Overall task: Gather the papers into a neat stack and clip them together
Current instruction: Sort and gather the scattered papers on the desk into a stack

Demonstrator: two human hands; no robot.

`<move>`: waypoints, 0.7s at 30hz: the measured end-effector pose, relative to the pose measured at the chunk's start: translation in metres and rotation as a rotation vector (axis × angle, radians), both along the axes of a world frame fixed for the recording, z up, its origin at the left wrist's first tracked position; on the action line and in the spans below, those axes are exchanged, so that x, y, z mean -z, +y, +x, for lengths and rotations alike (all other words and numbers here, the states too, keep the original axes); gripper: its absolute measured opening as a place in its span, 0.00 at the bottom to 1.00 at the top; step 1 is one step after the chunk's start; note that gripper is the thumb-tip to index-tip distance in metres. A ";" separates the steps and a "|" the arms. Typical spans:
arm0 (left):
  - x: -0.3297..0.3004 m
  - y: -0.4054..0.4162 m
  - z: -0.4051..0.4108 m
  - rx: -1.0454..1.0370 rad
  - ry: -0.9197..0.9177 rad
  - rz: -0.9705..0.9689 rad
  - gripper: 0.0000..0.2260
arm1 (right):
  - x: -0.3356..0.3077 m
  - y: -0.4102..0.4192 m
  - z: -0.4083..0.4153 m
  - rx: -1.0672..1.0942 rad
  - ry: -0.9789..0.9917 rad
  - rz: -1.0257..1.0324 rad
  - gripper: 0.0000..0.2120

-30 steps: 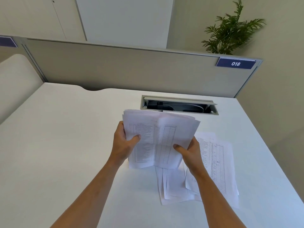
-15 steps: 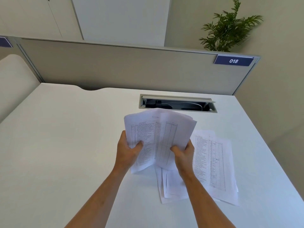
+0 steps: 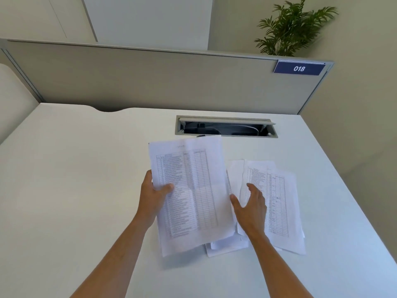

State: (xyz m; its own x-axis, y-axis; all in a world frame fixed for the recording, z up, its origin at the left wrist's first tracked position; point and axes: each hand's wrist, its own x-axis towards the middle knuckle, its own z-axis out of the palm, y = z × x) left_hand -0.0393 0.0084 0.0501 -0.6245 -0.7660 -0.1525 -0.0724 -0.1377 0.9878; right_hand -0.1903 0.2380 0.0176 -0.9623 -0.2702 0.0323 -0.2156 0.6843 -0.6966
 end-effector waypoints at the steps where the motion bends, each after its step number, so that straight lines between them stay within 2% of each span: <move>1: 0.007 -0.002 0.002 0.006 -0.031 0.020 0.19 | 0.008 0.006 0.000 -0.015 -0.005 0.118 0.34; 4: 0.029 -0.007 0.009 0.020 -0.130 0.059 0.20 | 0.024 0.016 0.002 -0.074 -0.064 0.344 0.41; 8: 0.055 -0.012 0.016 0.016 -0.251 0.089 0.23 | 0.031 0.017 0.003 -0.143 -0.115 0.546 0.40; 18: 0.081 -0.017 0.021 0.028 -0.376 0.087 0.25 | 0.017 0.006 0.003 -0.194 -0.011 0.741 0.29; 21: 0.085 -0.016 0.023 0.033 -0.382 0.072 0.25 | 0.015 0.002 0.006 -0.203 0.011 0.812 0.30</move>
State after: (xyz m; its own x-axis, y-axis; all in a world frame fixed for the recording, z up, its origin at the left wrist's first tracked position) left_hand -0.0166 -0.0077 -0.0344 -0.5363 -0.7253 -0.4317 -0.4388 -0.1973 0.8767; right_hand -0.1845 0.2400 0.0024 -0.8931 -0.3815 -0.2384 -0.3927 0.9197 -0.0007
